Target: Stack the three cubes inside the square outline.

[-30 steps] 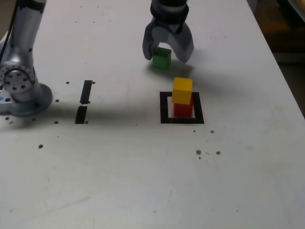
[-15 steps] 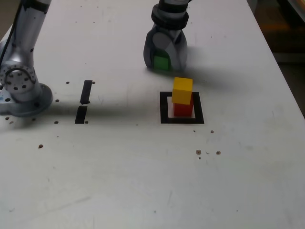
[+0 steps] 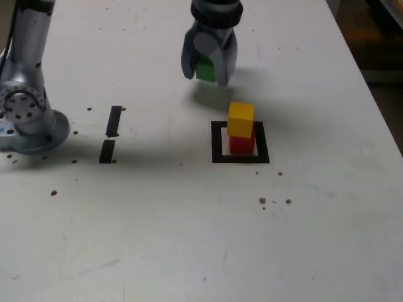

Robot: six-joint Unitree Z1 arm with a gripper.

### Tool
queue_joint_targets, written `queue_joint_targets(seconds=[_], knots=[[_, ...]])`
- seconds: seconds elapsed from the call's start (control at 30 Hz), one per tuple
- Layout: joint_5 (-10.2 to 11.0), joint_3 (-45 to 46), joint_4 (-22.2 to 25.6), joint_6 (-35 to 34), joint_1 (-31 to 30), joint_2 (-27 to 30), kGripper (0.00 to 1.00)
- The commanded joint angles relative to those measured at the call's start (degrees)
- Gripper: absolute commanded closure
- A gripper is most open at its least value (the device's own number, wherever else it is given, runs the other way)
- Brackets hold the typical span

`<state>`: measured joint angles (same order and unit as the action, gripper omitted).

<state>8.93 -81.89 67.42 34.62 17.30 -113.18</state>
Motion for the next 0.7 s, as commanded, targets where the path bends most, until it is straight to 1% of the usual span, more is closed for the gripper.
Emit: queue_joint_targets(seconds=[0.0,0.17,0.33,0.47,0.67], knots=[[0.47,-0.37,1.92,-1.71,-1.4,2.28,0.89],[0.7,-2.77,8.26,-6.66,-6.02,6.16,0.89],[0.25,-6.53,14.06,-12.51,-11.55,8.41,0.89],[-0.73,-9.36,16.62,-17.19,-16.07,8.63,0.89],[-1.98,-12.11,17.64,-22.94,-21.05,7.31,0.89]])
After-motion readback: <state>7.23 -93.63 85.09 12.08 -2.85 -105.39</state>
